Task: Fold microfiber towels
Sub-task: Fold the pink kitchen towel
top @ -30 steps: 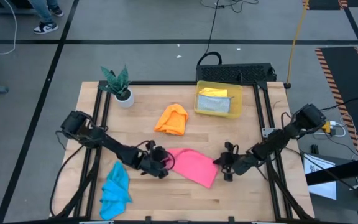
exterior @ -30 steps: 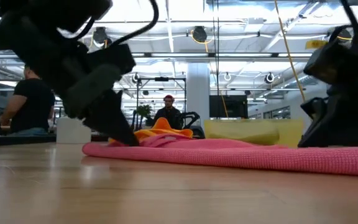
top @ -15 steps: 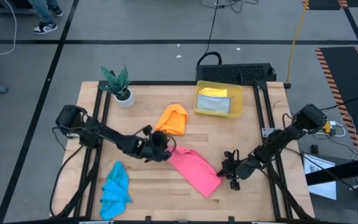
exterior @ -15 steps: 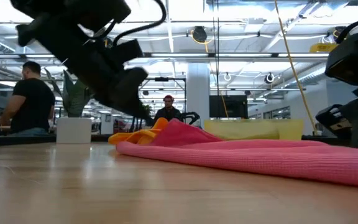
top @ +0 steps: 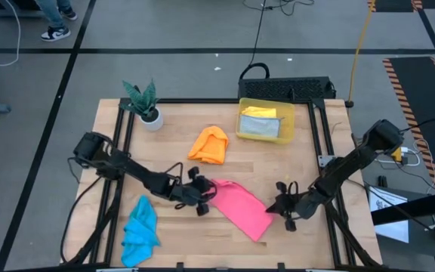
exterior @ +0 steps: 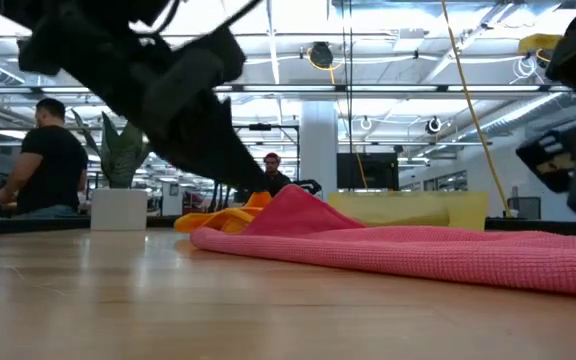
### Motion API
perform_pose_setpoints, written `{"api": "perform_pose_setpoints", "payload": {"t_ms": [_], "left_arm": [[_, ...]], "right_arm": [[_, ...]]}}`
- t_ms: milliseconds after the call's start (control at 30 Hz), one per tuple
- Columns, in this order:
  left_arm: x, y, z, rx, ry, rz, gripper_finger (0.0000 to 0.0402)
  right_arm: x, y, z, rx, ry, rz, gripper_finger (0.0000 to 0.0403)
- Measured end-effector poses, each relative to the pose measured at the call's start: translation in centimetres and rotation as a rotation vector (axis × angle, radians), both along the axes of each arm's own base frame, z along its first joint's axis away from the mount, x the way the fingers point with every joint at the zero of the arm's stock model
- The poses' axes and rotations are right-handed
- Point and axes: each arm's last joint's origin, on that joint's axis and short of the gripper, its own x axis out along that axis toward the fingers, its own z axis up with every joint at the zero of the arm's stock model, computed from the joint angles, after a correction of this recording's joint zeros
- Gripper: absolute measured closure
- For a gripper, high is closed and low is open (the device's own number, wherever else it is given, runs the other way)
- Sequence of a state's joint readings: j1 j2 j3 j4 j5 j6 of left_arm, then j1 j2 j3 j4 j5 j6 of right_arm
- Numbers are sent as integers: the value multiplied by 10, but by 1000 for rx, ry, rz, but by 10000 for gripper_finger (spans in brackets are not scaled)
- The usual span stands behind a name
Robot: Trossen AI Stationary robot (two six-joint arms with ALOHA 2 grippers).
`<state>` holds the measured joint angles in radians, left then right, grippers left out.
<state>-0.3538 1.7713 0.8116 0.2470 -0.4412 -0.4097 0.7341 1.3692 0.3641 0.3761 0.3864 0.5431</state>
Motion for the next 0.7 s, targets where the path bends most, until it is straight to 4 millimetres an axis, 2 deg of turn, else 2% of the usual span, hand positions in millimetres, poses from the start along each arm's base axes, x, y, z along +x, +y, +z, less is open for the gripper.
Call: {"api": "perform_pose_setpoints", "payload": {"t_ms": [167, 400, 567, 700], "left_arm": [[13, 12, -22, 31, -31, 33, 270], [25, 60, -28, 25, -33, 195, 270], [27, 79, -14, 66, -59, 207, 270], [24, 67, 7, 49, -121, 156, 270]], "right_arm": [[4, 2, 8, 10, -83, 28, 403], [10, 0, -3, -12, -53, 6, 403], [12, -2, -14, -24, -8, -25, 403], [13, -4, -22, -19, 41, -34, 403]]}}
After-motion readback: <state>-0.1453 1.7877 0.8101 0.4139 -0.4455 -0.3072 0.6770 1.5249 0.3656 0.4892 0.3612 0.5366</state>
